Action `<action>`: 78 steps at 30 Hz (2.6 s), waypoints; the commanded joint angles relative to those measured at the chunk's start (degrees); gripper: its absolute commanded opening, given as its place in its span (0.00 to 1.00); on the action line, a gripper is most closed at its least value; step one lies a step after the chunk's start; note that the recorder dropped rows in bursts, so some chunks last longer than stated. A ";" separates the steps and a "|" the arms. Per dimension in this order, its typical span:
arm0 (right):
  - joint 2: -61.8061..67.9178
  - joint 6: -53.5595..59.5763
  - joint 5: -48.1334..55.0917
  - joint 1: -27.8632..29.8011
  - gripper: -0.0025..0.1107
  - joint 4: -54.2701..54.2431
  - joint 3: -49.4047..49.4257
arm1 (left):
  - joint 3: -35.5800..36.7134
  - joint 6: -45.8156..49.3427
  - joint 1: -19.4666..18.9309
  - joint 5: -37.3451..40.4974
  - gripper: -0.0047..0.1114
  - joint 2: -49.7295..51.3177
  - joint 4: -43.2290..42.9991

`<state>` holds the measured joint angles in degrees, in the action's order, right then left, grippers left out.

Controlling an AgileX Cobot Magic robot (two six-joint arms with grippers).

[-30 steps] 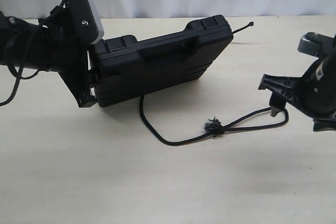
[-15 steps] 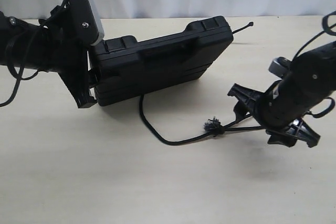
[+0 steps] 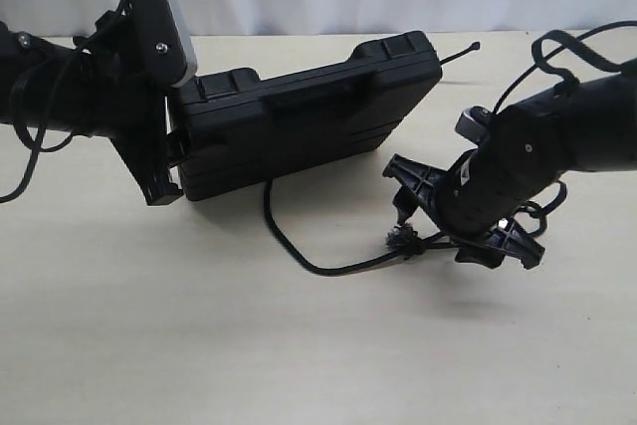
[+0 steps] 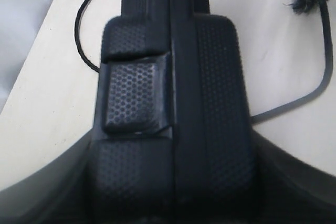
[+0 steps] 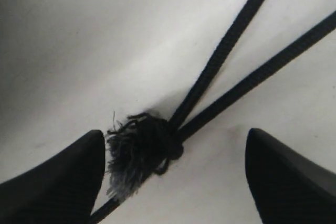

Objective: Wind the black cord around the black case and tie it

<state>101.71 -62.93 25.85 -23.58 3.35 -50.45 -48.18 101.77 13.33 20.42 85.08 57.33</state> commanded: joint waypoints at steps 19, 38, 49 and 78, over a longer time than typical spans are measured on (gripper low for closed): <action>4.80 -2.22 -4.69 0.04 0.58 0.50 -0.13 | 0.08 0.30 0.14 -2.02 0.04 -0.40 0.08; -3.33 14.72 -45.82 -0.32 0.06 4.96 19.83 | 0.08 -1.55 0.14 -2.02 0.04 -0.40 0.33; -9.56 35.34 -57.39 -0.55 0.06 10.19 30.59 | 0.08 -4.97 0.14 -5.34 0.04 -0.40 4.70; -15.87 62.49 -55.28 -7.94 0.06 2.87 31.10 | 0.08 -0.92 0.14 -5.85 0.04 3.38 7.61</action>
<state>86.29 -3.49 -29.91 -31.45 8.28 -19.52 -48.16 100.45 13.48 14.96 87.68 65.24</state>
